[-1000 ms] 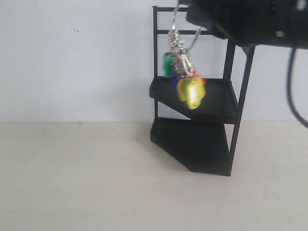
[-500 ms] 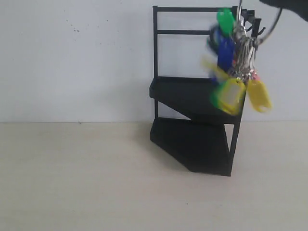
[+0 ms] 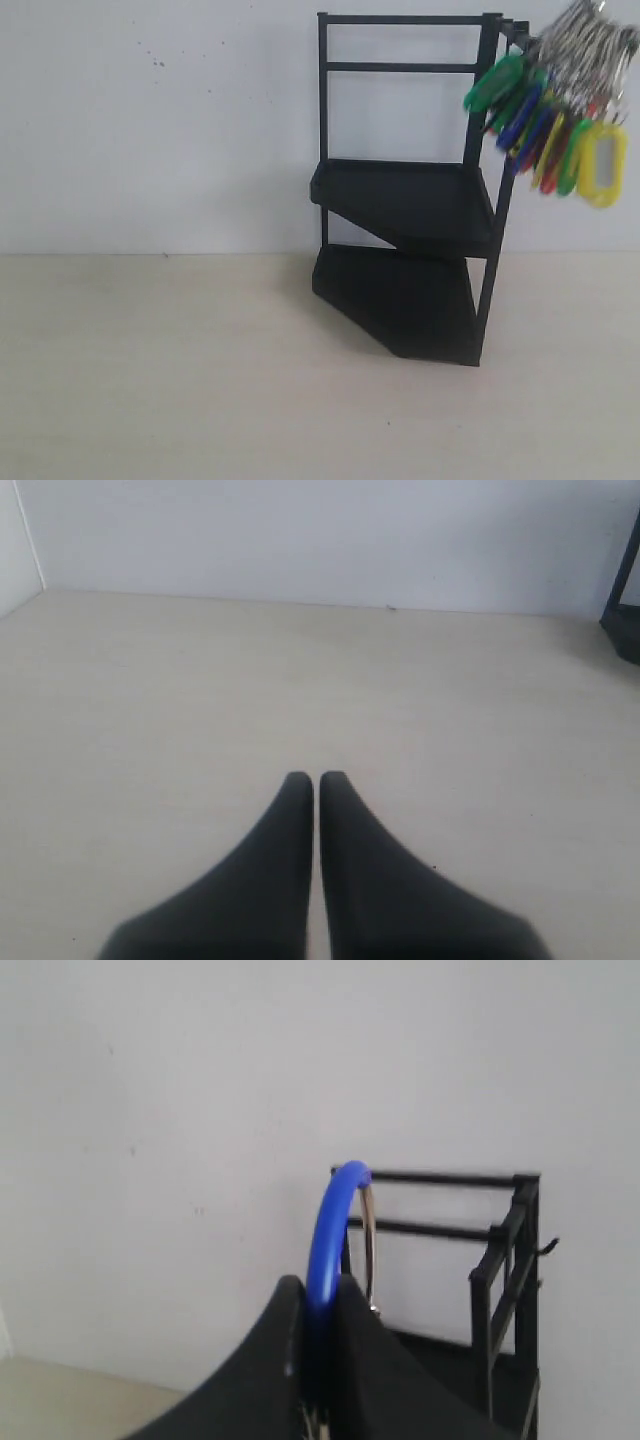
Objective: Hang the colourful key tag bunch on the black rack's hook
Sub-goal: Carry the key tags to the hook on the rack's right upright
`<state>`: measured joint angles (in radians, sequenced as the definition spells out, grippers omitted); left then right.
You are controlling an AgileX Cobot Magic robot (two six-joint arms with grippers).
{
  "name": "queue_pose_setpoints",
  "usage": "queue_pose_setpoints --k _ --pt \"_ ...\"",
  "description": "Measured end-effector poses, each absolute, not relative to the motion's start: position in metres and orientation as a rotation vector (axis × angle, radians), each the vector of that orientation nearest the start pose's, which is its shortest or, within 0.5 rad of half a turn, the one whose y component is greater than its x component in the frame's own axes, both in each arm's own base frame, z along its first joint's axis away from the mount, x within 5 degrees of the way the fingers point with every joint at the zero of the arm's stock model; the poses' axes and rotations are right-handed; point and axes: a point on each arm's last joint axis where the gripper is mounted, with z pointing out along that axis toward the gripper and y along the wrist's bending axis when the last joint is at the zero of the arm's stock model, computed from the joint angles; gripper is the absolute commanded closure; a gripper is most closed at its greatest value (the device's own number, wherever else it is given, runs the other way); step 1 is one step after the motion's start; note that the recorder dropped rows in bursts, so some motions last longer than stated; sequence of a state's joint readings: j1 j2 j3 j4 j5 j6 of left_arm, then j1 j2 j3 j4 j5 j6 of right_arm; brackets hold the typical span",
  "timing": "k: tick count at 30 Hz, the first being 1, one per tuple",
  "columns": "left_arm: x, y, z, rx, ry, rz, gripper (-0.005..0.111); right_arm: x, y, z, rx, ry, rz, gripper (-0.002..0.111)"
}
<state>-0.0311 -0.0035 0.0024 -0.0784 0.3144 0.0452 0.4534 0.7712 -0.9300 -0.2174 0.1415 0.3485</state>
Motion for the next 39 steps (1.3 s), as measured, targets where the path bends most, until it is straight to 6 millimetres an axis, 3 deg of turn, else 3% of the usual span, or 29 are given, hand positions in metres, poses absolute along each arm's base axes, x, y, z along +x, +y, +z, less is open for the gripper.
queue_pose_setpoints --k 3,8,15,20,25,28,30,34,39 --pt "0.054 -0.004 0.184 0.019 1.796 -0.065 0.102 0.138 0.056 0.443 -0.165 1.461 0.425 0.109" --pt "0.054 -0.004 0.184 0.019 1.796 -0.065 0.102 0.158 0.053 0.418 -0.211 1.637 0.233 0.109" --pt "0.054 -0.004 0.184 0.019 1.796 -0.065 0.102 0.162 0.042 0.435 -0.121 1.53 0.221 0.109" --pt "0.054 -0.004 0.184 0.019 1.796 -0.065 0.102 0.19 0.05 0.408 -0.064 1.711 0.267 0.109" --pt "0.054 -0.004 0.184 0.019 1.796 -0.065 0.102 0.183 0.075 0.413 -0.166 1.666 0.43 0.109" --pt "0.054 -0.004 0.184 0.019 1.796 -0.065 0.102 0.181 0.091 0.408 -0.341 1.664 0.391 0.109" --pt "0.054 -0.004 0.184 0.019 1.796 -0.065 0.102 0.183 0.092 0.408 -0.368 1.657 0.368 0.109" --pt "0.054 -0.004 0.184 0.019 1.796 -0.065 0.102 0.187 0.089 0.416 -0.205 1.607 0.493 0.109" --pt "0.054 -0.004 0.184 0.019 1.796 -0.065 0.102 0.191 0.109 0.401 -0.409 1.681 0.413 0.109"
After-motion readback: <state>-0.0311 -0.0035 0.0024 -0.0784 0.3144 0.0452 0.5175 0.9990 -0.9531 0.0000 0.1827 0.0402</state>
